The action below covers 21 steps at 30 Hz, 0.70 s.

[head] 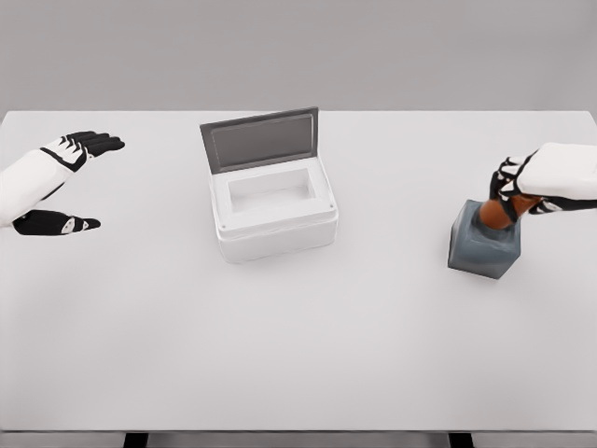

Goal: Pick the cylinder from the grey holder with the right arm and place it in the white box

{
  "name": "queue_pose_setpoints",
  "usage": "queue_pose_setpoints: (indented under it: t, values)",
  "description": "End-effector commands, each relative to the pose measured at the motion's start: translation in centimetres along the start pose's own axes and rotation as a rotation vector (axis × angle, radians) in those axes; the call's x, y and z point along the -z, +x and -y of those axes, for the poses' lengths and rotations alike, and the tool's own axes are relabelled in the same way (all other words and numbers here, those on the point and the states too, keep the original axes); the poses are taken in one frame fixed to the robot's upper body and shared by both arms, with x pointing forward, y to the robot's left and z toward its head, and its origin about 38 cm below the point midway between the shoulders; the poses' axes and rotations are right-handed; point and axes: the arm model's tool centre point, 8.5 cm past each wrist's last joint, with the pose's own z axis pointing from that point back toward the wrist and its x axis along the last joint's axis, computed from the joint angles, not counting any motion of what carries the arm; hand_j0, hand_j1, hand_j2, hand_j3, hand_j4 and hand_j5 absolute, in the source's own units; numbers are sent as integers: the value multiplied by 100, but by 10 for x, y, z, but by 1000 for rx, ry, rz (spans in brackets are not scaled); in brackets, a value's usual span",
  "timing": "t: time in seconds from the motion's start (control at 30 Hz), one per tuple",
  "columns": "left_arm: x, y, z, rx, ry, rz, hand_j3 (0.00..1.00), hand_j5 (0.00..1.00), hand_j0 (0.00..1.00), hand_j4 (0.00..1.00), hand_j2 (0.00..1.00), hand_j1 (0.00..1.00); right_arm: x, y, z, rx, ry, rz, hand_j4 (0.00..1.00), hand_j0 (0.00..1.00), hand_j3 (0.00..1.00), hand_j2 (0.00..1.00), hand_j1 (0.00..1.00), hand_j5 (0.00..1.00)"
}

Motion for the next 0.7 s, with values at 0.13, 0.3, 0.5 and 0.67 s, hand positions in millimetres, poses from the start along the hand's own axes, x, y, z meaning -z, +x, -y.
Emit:
queue_pose_setpoints:
  t: [0.13,0.3,0.5,0.67]
  values:
    - [0,0,-1,-5,4,0,100,100,100,100,100,100,0,0,16,-14,-56,-2,26,26,26,26,26,26]
    - [0,0,-1,-5,4,0,100,100,100,100,100,100,27,10,44,-33,-163,61,26,26,26,26,26,26]
    - [0,0,-1,-5,4,0,100,100,100,100,100,100,91,33,65,-89,-214,141,27,27,27,27,27,27]
    - [0,0,-1,-5,4,0,100,100,100,100,100,100,128,33,83,-89,-223,155,27,27,27,27,27,27]
